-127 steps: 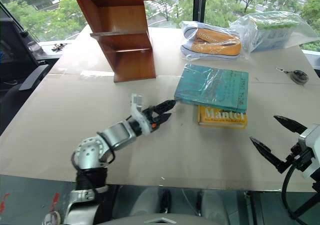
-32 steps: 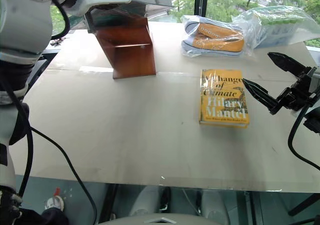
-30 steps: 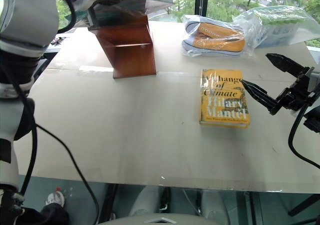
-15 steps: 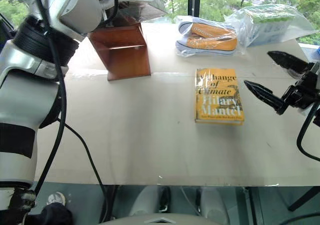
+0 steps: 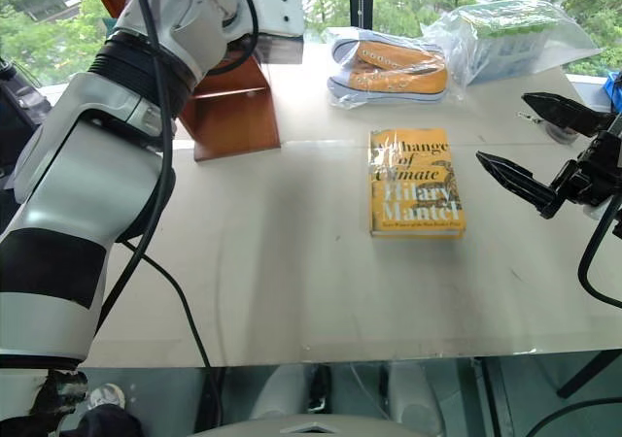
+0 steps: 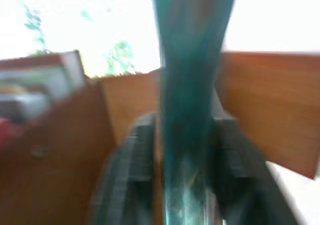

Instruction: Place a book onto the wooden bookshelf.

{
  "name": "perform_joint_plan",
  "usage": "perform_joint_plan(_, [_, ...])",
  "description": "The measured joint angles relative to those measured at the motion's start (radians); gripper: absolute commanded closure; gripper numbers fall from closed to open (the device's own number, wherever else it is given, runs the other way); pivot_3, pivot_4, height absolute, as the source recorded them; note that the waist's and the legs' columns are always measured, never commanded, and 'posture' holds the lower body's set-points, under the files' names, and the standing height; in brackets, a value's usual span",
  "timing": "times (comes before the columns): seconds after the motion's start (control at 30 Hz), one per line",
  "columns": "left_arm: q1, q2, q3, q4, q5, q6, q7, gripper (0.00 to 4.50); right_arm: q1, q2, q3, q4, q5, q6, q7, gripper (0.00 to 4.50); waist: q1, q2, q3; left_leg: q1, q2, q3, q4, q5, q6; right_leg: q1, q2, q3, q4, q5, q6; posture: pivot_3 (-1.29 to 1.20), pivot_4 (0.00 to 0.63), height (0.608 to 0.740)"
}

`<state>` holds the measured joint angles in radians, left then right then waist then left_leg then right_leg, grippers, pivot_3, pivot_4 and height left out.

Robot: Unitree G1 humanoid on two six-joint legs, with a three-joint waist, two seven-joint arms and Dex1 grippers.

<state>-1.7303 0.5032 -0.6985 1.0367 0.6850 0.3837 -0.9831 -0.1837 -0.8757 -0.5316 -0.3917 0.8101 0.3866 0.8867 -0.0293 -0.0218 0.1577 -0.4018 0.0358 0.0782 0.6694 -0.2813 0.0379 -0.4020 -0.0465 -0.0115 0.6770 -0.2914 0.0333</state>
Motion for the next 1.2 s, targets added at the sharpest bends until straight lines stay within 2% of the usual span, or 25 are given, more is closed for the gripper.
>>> perform_joint_plan(0.13, [0.008,0.09,0.074,-0.168,-0.02,0.034,-0.075,2.04,-0.002,-0.003,-0.021,0.0,0.005,0.0,0.007,0.0,0.016,0.0,0.0,-0.013,0.0,-0.001,0.003,0.0,0.0,-0.01,-0.001,-0.002,0.001,0.0,0.0,0.0,0.15,0.74])
perform_joint_plan(0.3, [0.049,0.196,0.155,-0.38,-0.046,0.076,-0.178,2.04,-0.004,-0.003,-0.027,0.0,0.012,0.0,0.015,0.0,0.028,0.0,0.0,-0.015,0.0,0.0,0.007,0.0,0.0,-0.008,-0.003,-0.006,0.001,0.0,0.001,0.0,0.15,0.74])
perform_joint_plan(0.37, [0.131,0.288,0.245,-0.622,-0.142,0.175,-0.355,2.04,-0.013,-0.012,-0.028,0.012,0.017,0.001,0.031,0.0,0.024,-0.001,0.0,-0.015,0.0,-0.001,0.007,0.0,0.0,-0.009,-0.002,-0.006,0.001,0.0,0.001,0.0,0.15,0.74])
perform_joint_plan(0.43, [0.177,0.361,0.321,-0.801,-0.21,0.265,-0.46,2.04,-0.024,-0.017,-0.027,0.026,0.017,0.002,0.04,0.0,0.019,-0.001,0.0,-0.014,0.0,-0.001,0.008,0.0,0.0,-0.008,-0.002,-0.005,0.001,0.0,0.001,0.0,0.15,0.74])
perform_joint_plan(0.53, [0.246,0.4,0.401,-1.005,-0.299,0.42,-0.548,2.04,-0.03,-0.021,-0.025,0.05,0.017,0.002,0.051,0.0,0.022,0.0,0.0,-0.014,0.0,-0.004,0.013,0.0,0.0,-0.006,-0.002,-0.005,0.001,0.0,0.001,0.0,0.15,0.74])
perform_joint_plan(0.67, [0.344,0.35,0.514,-1.147,-0.41,0.609,-0.52,2.04,-0.029,-0.022,-0.025,0.055,0.017,0.002,0.065,0.0,0.029,0.0,0.0,-0.012,0.0,-0.008,0.016,0.0,0.001,-0.003,-0.001,-0.006,0.002,0.003,0.003,0.0,0.15,0.74])
perform_joint_plan(0.77, [0.496,0.167,0.754,-1.363,-0.514,0.776,-0.406,2.04,-0.027,-0.024,-0.032,0.053,0.028,0.007,0.067,0.0,0.03,0.001,-0.002,-0.009,0.0,-0.008,0.019,-0.002,0.003,0.004,-0.002,-0.006,0.001,0.005,0.005,0.0,0.15,0.74])
perform_joint_plan(0.8, [0.542,0.129,0.792,-1.413,-0.531,0.798,-0.379,2.04,-0.025,-0.025,-0.035,0.052,0.031,0.008,0.067,0.0,0.03,0.001,-0.002,-0.008,0.0,-0.008,0.019,-0.002,0.003,0.005,-0.003,-0.005,0.001,0.005,0.005,0.0,0.15,0.74])
perform_joint_plan(0.83, [0.671,0.044,0.872,-1.523,-0.567,0.838,-0.294,2.04,-0.019,-0.034,-0.047,0.051,0.036,0.017,0.067,0.0,0.029,0.001,-0.002,-0.008,0.0,-0.008,0.019,-0.002,0.003,0.005,-0.002,-0.005,0.001,0.005,0.005,0.0,0.15,0.74])
perform_joint_plan(0.87, [0.686,0.036,0.878,-1.533,-0.569,0.84,-0.286,2.04,-0.018,-0.034,-0.05,0.051,0.036,0.018,0.067,0.0,0.029,0.001,-0.002,-0.008,0.0,-0.008,0.019,-0.002,0.003,0.005,-0.002,-0.005,0.001,0.005,0.005,0.0,0.15,0.74])
perform_joint_plan(0.93, [0.888,-0.076,0.991,-1.644,-0.612,0.753,-0.184,2.04,-0.013,-0.046,-0.069,0.044,0.052,0.034,0.066,0.0,0.026,0.008,-0.007,-0.006,0.0,-0.007,0.018,-0.002,0.003,0.006,-0.005,-0.001,0.001,0.005,0.005,0.0,0.15,0.74])
perform_joint_plan(1.03, [1.124,-0.121,1.053,-1.676,-0.712,0.709,-0.146,2.04,-0.007,-0.052,-0.096,0.041,0.081,0.057,0.062,0.0,0.024,0.002,-0.003,-0.004,0.001,-0.009,0.015,-0.002,0.003,0.007,-0.003,0.0,0.001,0.005,0.004,0.0,0.15,0.74])
perform_joint_plan(1.13, [1.192,-0.143,1.082,-1.702,-0.78,0.677,-0.104,2.04,-0.01,-0.052,-0.119,0.034,0.115,0.073,0.05,0.0,0.03,0.001,-0.004,-0.001,0.0,-0.008,0.016,-0.002,0.003,0.01,-0.005,0.0,0.001,0.005,0.004,0.0,0.15,0.74])
perform_joint_plan(1.2, [1.263,-0.187,1.118,-1.699,-0.837,0.626,-0.07,2.04,-0.01,-0.05,-0.132,0.016,0.152,0.094,0.033,0.0,0.035,0.002,-0.004,0.007,-0.001,-0.008,0.015,-0.003,0.004,0.019,-0.006,0.0,-0.002,0.005,0.005,0.0,0.15,0.74])
